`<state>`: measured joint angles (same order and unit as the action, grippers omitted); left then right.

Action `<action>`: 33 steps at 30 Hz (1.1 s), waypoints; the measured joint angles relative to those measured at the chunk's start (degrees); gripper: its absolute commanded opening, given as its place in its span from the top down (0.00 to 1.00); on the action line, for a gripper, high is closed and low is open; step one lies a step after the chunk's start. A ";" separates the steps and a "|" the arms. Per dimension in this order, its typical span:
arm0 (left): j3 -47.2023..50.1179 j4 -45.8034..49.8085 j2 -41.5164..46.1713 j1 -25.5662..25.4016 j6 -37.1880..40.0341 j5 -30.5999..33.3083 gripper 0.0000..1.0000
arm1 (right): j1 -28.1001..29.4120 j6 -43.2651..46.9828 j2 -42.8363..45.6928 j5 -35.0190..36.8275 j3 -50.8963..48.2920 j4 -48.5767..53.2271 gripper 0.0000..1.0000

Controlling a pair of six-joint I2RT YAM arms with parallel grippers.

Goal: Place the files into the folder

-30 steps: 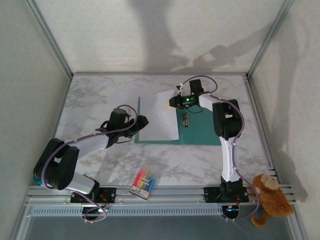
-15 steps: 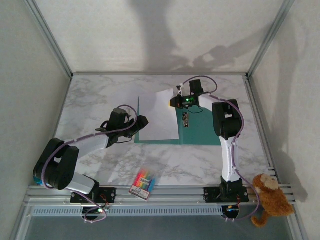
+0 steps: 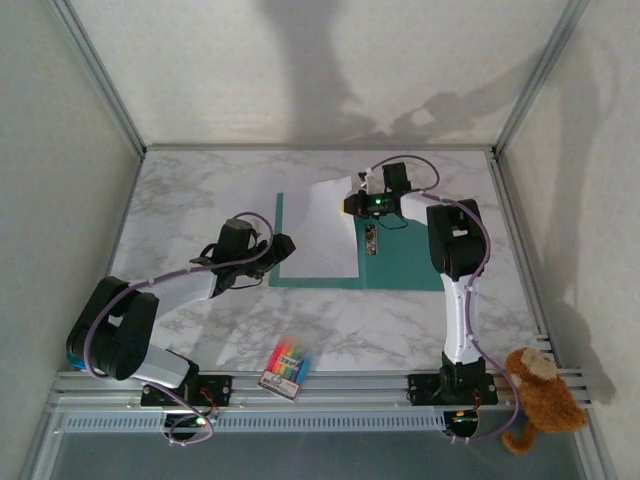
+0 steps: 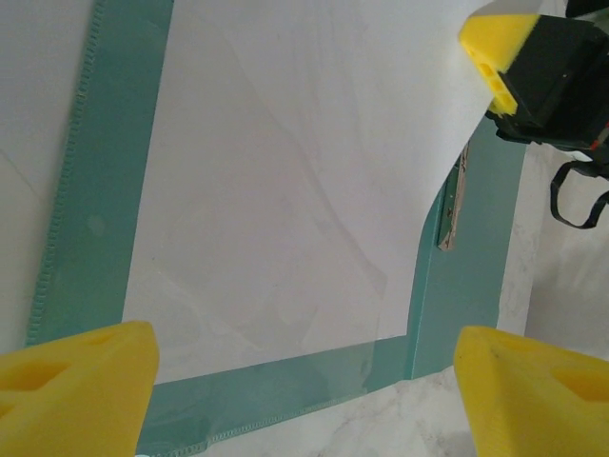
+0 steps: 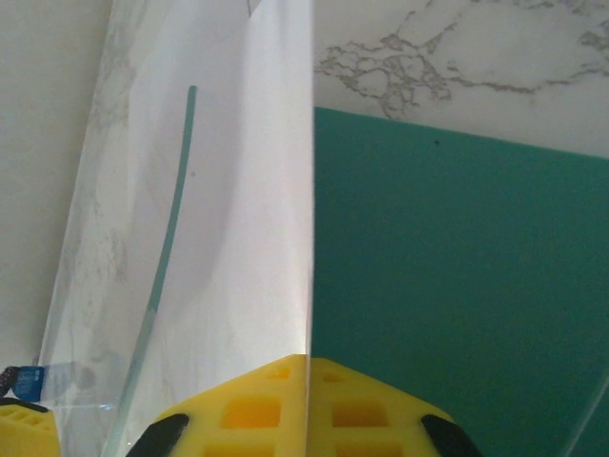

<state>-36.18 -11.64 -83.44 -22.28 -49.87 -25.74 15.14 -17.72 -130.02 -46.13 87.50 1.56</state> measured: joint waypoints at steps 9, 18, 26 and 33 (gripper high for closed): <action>0.33 -0.04 0.96 0.04 0.00 0.00 0.18 | 0.13 -0.94 1.99 -0.46 -3.67 -3.10 1.00; 0.39 -0.04 0.96 0.04 -0.02 0.00 0.18 | 1.18 0.22 1.99 -1.68 -5.40 -3.56 1.00; 0.50 -0.04 0.96 0.07 -0.02 0.00 0.18 | 1.53 2.69 1.99 -3.37 -5.33 -3.69 1.00; 0.70 -0.04 0.96 0.07 -0.02 -0.02 0.18 | 1.36 6.29 2.01 -4.94 -3.17 -0.74 1.00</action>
<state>-35.48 -11.68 -82.48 -22.22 -49.89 -25.76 16.49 -11.42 -128.01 -51.07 84.33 0.82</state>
